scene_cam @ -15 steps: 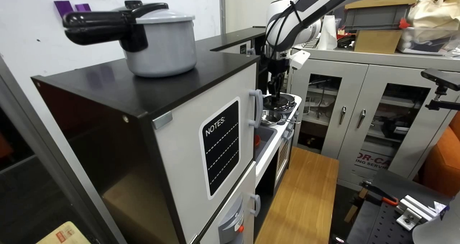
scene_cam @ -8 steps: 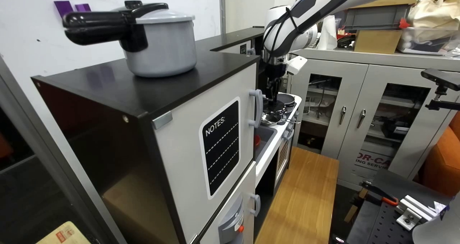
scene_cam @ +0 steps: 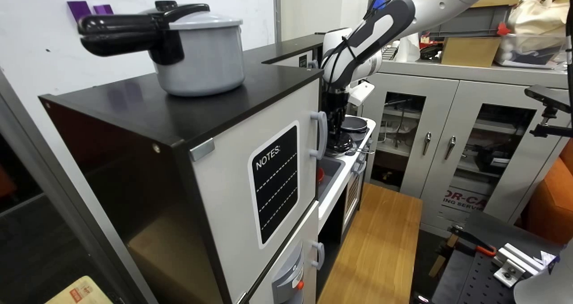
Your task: Take the lid from the pot and put it on the pan
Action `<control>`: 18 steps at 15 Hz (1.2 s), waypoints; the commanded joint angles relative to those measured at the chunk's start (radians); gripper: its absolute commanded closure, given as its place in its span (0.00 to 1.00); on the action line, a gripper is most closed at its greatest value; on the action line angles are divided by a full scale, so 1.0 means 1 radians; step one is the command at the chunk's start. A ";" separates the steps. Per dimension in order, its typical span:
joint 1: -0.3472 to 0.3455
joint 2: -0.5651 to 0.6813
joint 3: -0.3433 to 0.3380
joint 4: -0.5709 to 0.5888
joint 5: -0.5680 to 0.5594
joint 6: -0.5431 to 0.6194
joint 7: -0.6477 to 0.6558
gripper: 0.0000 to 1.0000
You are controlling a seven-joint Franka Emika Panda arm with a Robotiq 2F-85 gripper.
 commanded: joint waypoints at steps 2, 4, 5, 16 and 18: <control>-0.002 0.057 0.003 0.086 -0.023 -0.012 0.024 0.92; -0.003 0.065 0.005 0.101 -0.022 -0.015 0.020 0.92; -0.006 0.066 0.009 0.105 -0.014 -0.021 0.015 0.92; -0.009 0.038 0.019 0.071 0.004 -0.056 0.015 0.92; -0.011 0.035 0.024 0.068 0.014 -0.069 0.013 0.92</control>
